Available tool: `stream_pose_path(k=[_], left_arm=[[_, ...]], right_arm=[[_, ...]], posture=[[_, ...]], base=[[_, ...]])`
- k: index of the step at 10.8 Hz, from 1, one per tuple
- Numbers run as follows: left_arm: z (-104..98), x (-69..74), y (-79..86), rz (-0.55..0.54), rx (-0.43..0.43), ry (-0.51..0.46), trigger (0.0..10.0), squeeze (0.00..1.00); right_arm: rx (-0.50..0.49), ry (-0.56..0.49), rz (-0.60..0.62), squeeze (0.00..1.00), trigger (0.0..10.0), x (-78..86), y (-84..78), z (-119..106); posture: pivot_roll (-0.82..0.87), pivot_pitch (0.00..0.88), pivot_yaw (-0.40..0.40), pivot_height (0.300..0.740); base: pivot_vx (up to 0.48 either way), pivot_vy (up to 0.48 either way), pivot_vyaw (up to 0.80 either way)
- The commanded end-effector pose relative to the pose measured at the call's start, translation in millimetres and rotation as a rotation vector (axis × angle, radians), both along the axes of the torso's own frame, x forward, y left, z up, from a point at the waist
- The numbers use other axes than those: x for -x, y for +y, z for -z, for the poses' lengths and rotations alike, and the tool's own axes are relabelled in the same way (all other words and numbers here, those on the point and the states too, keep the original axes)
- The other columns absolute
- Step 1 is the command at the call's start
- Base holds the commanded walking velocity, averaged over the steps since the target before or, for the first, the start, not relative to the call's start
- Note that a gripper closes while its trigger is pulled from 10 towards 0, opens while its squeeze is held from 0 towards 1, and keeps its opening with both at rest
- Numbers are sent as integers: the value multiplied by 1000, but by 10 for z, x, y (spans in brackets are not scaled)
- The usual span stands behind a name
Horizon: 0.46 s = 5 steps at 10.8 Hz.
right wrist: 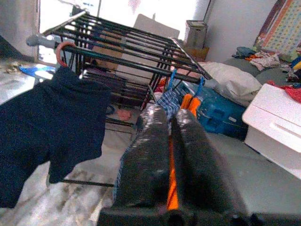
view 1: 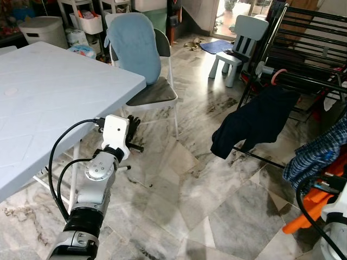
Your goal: Hang hanger
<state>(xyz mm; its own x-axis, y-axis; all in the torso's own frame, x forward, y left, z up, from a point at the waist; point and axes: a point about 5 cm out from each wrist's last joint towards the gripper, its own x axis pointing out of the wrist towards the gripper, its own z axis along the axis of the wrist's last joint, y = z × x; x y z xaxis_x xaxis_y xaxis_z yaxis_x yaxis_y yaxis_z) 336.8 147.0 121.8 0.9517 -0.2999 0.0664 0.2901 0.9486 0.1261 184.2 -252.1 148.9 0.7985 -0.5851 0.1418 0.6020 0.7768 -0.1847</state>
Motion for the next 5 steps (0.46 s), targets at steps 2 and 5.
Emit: stream_pose_path(k=[2, 5], left_arm=[[5, 20, -56, 25, 4, 0, 10000, 1000], [43, 22, -83, 26, 18, 25, 10000, 1000]], right_arm=[[-16, -18, 9, 1000, 10000, -26, -13, -9], [-56, -23, -16, 1000, 10000, -79, 38, 3]], posture=[[12, 0, -17, 740], [4, 0, -16, 740]], base=[[0, 0, 0], [0, 0, 0]])
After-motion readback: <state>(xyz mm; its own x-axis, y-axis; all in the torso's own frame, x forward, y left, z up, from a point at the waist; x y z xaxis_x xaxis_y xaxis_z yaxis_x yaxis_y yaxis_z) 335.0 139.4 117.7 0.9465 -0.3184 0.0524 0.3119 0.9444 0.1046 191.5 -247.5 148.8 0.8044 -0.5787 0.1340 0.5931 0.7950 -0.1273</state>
